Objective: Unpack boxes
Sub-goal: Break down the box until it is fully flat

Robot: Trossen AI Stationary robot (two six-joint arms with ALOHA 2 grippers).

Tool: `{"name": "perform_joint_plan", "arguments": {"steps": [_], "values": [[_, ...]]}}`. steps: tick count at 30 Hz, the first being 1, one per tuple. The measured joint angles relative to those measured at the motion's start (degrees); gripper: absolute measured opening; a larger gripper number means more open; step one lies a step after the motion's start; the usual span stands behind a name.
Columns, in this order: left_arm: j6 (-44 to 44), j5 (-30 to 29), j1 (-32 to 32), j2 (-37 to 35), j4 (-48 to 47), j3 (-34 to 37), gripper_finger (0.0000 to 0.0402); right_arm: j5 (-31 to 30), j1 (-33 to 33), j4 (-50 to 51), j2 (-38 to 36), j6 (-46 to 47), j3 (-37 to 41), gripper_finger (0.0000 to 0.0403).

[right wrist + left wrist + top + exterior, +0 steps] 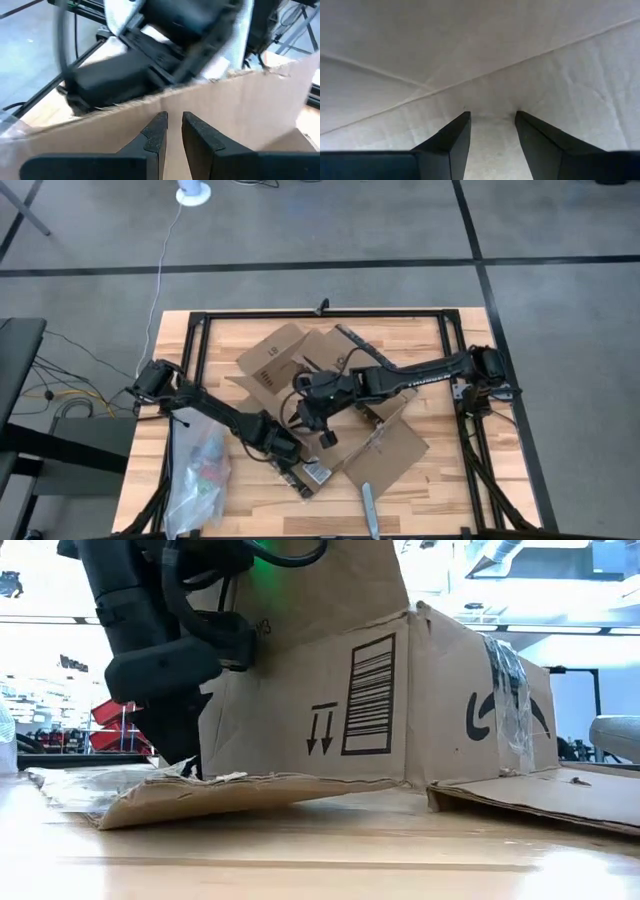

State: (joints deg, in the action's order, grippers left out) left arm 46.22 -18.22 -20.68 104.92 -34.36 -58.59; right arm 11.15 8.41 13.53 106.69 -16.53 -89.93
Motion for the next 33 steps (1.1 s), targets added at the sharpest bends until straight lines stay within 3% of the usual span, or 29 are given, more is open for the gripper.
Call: {"name": "perform_joint_plan", "arguments": {"steps": [9,16,24,28,33], "values": [[0.49,5.07,-0.11,-2.04,-5.41,-2.09,0.0148,1.80,-0.20,1.75,0.24,4.07,0.21,0.0048],[3.77,9.53,-2.16,-6.27,-23.47,-8.77,0.0148,2.55,0.95,2.28,0.31,2.54,0.96,0.0048],[8.61,17.72,-5.47,-6.27,-44.41,-18.35,0.0148,2.81,2.81,1.22,1.47,1.05,1.11,0.0048],[12.22,19.06,-6.52,-6.85,-47.53,-24.21,0.0148,2.92,3.34,2.02,5.22,1.73,1.01,0.0048],[14.77,15.99,-6.91,-7.46,-46.32,-31.29,0.0148,2.85,2.94,7.04,11.39,2.12,1.55,0.0048]]}}
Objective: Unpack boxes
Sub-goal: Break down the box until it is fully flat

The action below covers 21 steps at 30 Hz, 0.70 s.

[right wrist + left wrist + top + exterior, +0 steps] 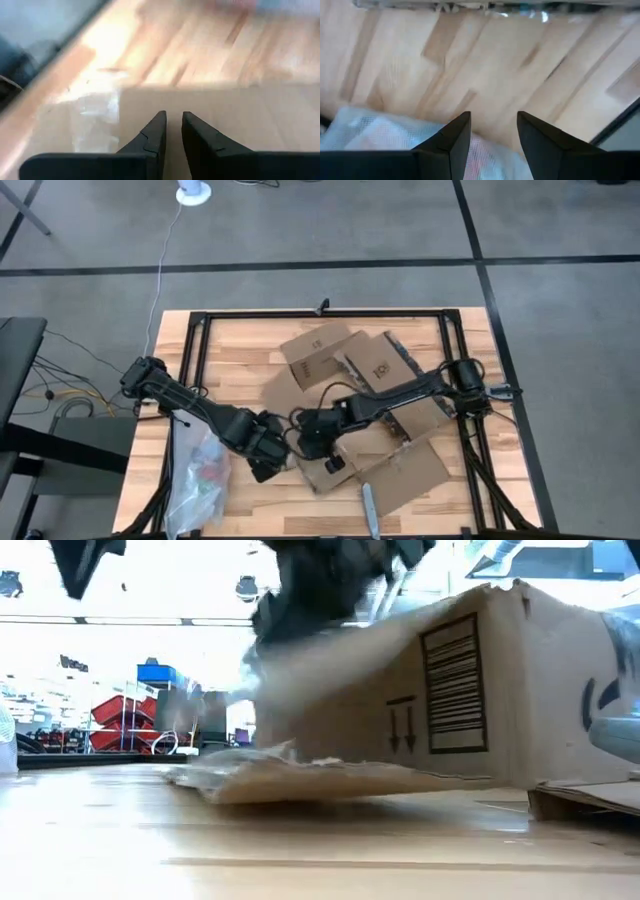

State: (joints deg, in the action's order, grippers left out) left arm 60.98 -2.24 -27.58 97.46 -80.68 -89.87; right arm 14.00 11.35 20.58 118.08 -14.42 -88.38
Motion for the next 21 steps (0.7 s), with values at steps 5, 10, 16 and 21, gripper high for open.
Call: {"name": "perform_joint_plan", "arguments": {"steps": [5,10,16,21], "values": [[-3.45,-9.71,0.62,-0.03,4.76,-3.64,0.0148,-0.29,-0.80,1.43,0.31,0.31,-0.33,0.0048],[-10.61,-19.63,3.28,0.92,6.29,-3.64,0.0148,-0.60,-0.58,2.95,-4.15,0.42,-0.88,0.0048],[-22.28,-32.00,7.53,1.58,10.40,-3.63,0.0148,-0.81,-0.67,3.25,-10.44,0.44,-1.22,0.0048],[-32.83,-33.83,10.97,2.05,17.46,-1.67,0.0148,-0.34,-2.61,8.06,-12.61,2.31,-1.22,0.0048]]}}
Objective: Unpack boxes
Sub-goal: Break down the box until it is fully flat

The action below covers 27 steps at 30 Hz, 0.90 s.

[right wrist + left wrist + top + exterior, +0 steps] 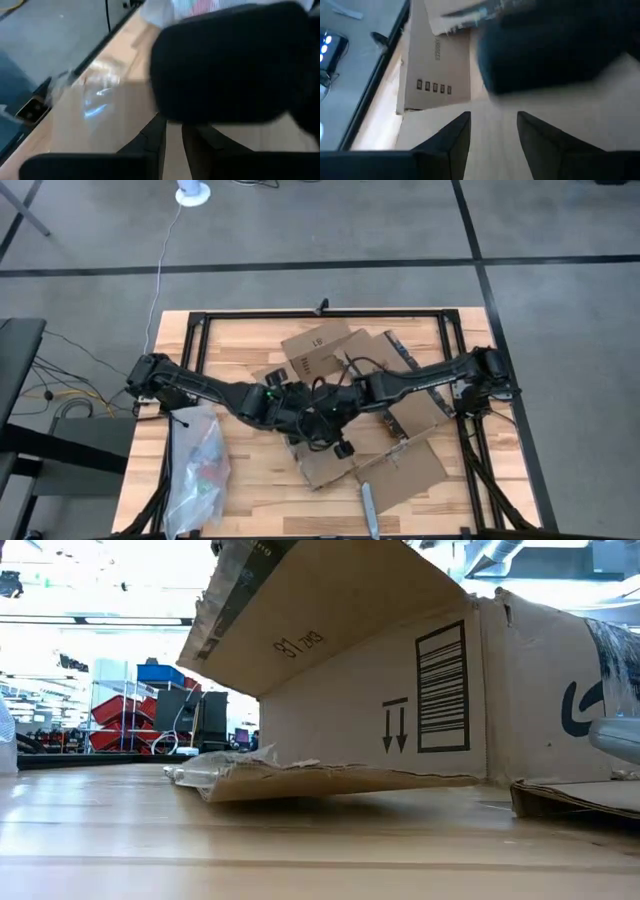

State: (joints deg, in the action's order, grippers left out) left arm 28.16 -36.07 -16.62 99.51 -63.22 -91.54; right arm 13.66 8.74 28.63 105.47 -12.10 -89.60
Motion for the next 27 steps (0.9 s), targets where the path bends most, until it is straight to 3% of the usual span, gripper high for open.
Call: {"name": "perform_joint_plan", "arguments": {"steps": [2,8,16,22,27], "values": [[-0.93,1.52,0.64,-0.02,3.09,3.02,0.0148,-0.12,-0.81,3.29,0.00,-0.08,0.05,0.0048],[-1.18,8.17,1.77,0.14,10.88,14.84,0.0148,-8.66,-2.42,12.57,-2.35,-1.98,0.09,0.0048],[3.39,11.93,1.24,-0.41,0.64,22.36,0.0148,-10.99,-8.45,30.57,-8.84,-1.09,-0.06,0.0048],[4.00,11.46,1.31,-7.26,-3.16,23.91,0.0148,-11.40,-14.74,39.74,-10.74,1.03,0.00,0.0048],[4.23,14.23,2.44,-18.74,5.73,23.89,0.0148,-16.59,-20.13,43.18,-11.89,3.87,0.00,0.0048]]}}
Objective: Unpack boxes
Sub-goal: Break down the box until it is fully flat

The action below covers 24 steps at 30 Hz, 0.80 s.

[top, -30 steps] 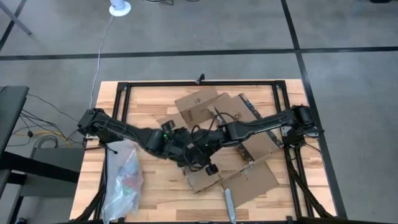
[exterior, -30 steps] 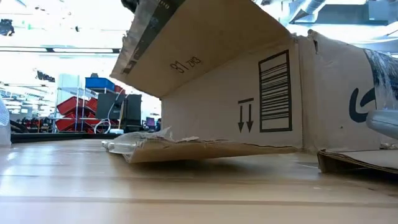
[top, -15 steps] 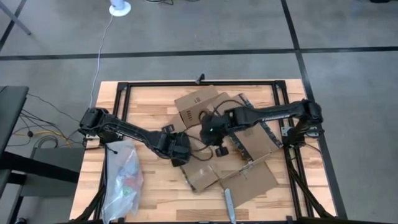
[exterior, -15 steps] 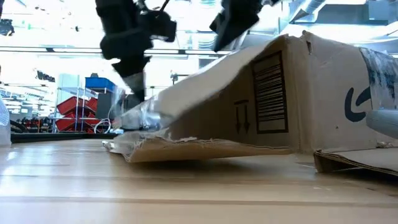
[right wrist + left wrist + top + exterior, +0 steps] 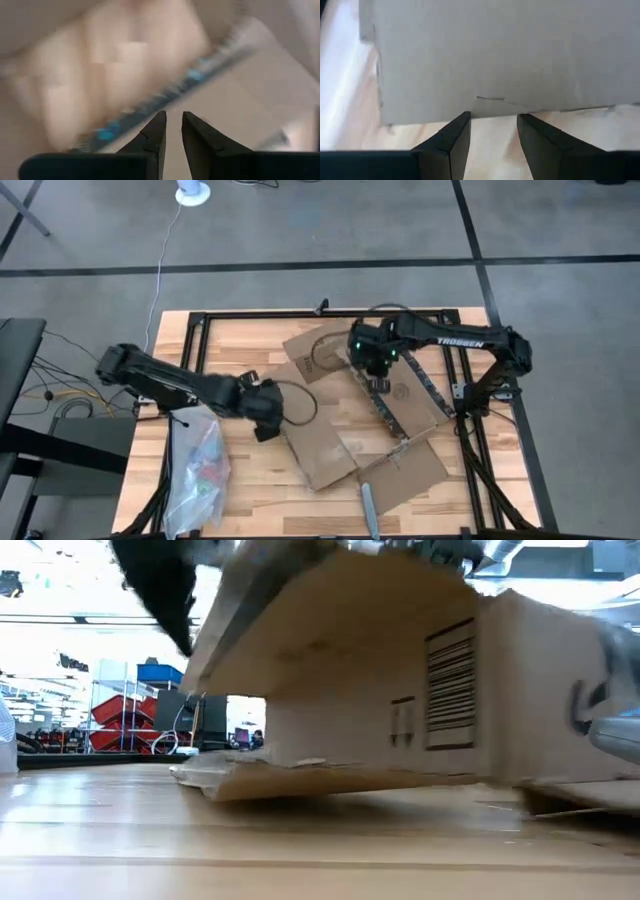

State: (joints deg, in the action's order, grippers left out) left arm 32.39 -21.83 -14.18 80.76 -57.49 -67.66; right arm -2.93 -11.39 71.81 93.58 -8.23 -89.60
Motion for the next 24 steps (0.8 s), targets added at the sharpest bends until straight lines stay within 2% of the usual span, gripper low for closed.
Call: {"name": "perform_joint_plan", "arguments": {"steps": [5,11,13,15,18,20,24], "values": [[0.03,0.54,1.96,-7.97,11.07,-1.30,0.0148,-4.46,-5.05,1.07,-2.29,2.36,0.00,0.0048],[-5.22,-1.76,3.15,-8.36,14.82,-7.15,0.0148,-5.12,-9.96,1.00,-5.86,4.15,4.46,0.0048],[-7.09,-1.69,3.40,-7.52,18.93,-8.79,0.0148,-4.98,-10.78,0.79,-7.30,5.07,7.19,0.0048],[-9.55,0.10,4.17,-5.79,24.80,-9.86,0.0148,-4.95,-11.59,0.17,-8.34,6.20,9.95,0.0048],[-11.41,6.78,6.29,-0.41,31.60,-10.68,0.0148,-4.96,-12.32,-0.42,-9.60,8.44,13.36,0.0048],[-12.05,10.03,7.34,4.54,33.01,-10.92,0.0148,-4.95,-12.38,-0.56,-10.06,9.59,15.35,0.0048],[-11.24,11.43,9.41,14.46,33.92,-11.21,0.0148,-4.93,-12.38,0.86,-10.08,11.27,18.47,0.0048]]}}
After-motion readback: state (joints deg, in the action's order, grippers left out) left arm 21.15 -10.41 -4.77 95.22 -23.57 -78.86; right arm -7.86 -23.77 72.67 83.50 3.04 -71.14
